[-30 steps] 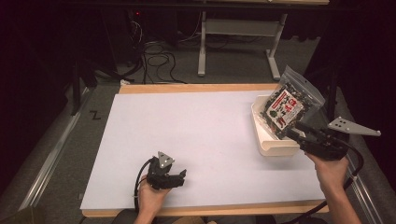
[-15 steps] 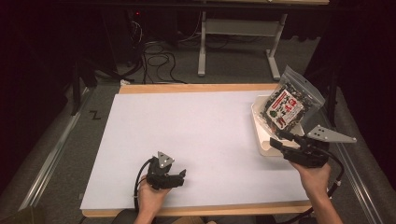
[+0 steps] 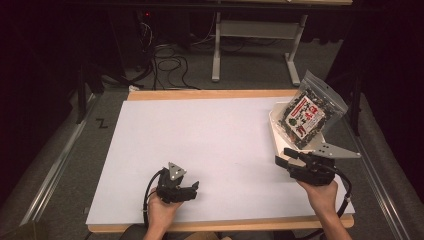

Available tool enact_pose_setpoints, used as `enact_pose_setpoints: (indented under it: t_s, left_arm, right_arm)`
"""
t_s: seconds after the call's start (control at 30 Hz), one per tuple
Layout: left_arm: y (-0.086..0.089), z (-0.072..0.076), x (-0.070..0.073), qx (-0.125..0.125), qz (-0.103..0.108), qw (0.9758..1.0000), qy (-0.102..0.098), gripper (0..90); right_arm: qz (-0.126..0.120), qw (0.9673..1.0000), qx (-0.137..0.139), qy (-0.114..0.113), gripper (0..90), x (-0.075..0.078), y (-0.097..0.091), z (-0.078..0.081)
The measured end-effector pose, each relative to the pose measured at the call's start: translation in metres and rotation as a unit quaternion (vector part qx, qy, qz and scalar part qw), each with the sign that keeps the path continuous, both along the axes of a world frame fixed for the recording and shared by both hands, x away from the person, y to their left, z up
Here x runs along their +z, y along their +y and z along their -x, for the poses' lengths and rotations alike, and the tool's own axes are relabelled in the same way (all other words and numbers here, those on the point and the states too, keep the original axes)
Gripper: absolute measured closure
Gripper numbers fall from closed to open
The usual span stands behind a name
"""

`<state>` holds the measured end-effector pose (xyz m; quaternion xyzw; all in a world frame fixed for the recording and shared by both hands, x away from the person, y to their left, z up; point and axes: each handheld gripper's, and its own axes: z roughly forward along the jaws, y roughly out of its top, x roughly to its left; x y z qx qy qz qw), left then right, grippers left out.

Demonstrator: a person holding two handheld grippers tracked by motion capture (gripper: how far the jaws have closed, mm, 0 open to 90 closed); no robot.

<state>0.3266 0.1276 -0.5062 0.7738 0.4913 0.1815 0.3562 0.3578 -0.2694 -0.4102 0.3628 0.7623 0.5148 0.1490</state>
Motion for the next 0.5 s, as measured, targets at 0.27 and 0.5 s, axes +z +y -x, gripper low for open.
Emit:
enact_pose_setpoints:
  t_s: [0.27, 0.5]
  left_arm:
    - [0.0, 0.0, 0.0, -0.001, 0.001, 1.0, 0.002, 22.8]
    - [0.0, 0.0, 0.0, -0.001, 0.002, 1.0, 0.001, 22.8]
  right_arm:
    - [0.021, 0.9997, 0.01, 0.012, 49.1, -0.016, 0.015, -0.002]
    - [0.043, 0.9989, 0.013, 0.015, 48.6, -0.031, 0.026, -0.005]
